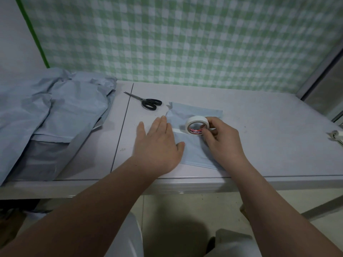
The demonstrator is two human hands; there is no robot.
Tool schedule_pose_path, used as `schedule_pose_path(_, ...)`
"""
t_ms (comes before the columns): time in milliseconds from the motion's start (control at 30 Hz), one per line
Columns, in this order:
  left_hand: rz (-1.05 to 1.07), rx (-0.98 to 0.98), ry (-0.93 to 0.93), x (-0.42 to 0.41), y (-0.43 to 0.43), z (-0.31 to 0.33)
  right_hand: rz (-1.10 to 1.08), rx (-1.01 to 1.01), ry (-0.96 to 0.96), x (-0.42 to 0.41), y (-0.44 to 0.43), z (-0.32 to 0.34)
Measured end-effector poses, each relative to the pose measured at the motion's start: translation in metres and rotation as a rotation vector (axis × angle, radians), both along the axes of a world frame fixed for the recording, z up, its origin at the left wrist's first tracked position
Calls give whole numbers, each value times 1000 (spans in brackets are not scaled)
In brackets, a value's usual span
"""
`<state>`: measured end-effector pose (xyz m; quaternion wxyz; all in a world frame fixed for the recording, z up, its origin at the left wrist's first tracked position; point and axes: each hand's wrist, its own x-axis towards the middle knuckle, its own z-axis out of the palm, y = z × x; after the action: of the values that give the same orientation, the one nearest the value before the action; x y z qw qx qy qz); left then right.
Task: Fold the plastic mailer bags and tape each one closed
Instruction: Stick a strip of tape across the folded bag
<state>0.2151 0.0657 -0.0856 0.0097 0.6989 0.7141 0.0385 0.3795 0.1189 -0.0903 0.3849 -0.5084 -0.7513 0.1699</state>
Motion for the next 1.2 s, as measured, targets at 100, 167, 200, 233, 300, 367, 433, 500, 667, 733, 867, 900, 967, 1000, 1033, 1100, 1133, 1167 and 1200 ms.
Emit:
schedule_pose_path(100, -129, 38, -41, 9, 3, 4, 6, 19, -6, 0, 1, -1)
schedule_pose_path(167, -172, -7, -101, 13, 5, 5, 11, 18, 12, 0, 0, 0)
schedule_pose_path(200, -179, -31, -110, 14, 5, 4, 20, 7, 34, 0, -1, 1)
schedule_pose_path(233, -181, -48, -105, 14, 6, 1, 35, -10, 60, 0, -2, 2)
schedule_pose_path(300, -180, -70, -86, 12, 6, -2, 87, -65, 102, 0, -3, 7)
schedule_pose_path(367, -180, -78, -87, 12, 8, -5, 153, -146, 122, 0, -3, 14)
schedule_pose_path(433, -182, -60, -89, 12, 9, -7, 194, -218, 141, -2, 1, 21)
schedule_pose_path(500, -178, -50, -86, 12, 9, -9, 207, -275, 168, -6, 5, 27)
schedule_pose_path(667, -178, -75, -97, 11, 8, -7, 152, -382, 207, -15, 11, 38)
schedule_pose_path(733, -173, -93, -91, 12, 7, -5, 145, -410, 225, -14, 12, 41)
schedule_pose_path(867, -163, -120, -63, 13, 6, -2, 113, -411, 223, -10, 14, 45)
schedule_pose_path(900, -162, -124, -59, 13, 6, -2, 105, -408, 217, -9, 14, 46)
schedule_pose_path(967, -161, -124, -53, 13, 6, -2, 90, -403, 196, -6, 14, 46)
schedule_pose_path(1000, -161, -124, -52, 13, 6, -2, 85, -400, 181, -5, 14, 47)
schedule_pose_path(1033, -162, -125, -54, 13, 6, -2, 79, -397, 164, -3, 13, 47)
schedule_pose_path(1100, -163, -126, -56, 13, 6, -3, 66, -392, 135, 0, 12, 47)
schedule_pose_path(1133, -163, -126, -56, 13, 6, -3, 62, -389, 126, 1, 12, 47)
schedule_pose_path(1167, -163, -125, -56, 12, 6, -3, 60, -385, 118, 2, 12, 46)
schedule_pose_path(1200, -162, -124, -56, 12, 6, -3, 58, -379, 107, 2, 12, 46)
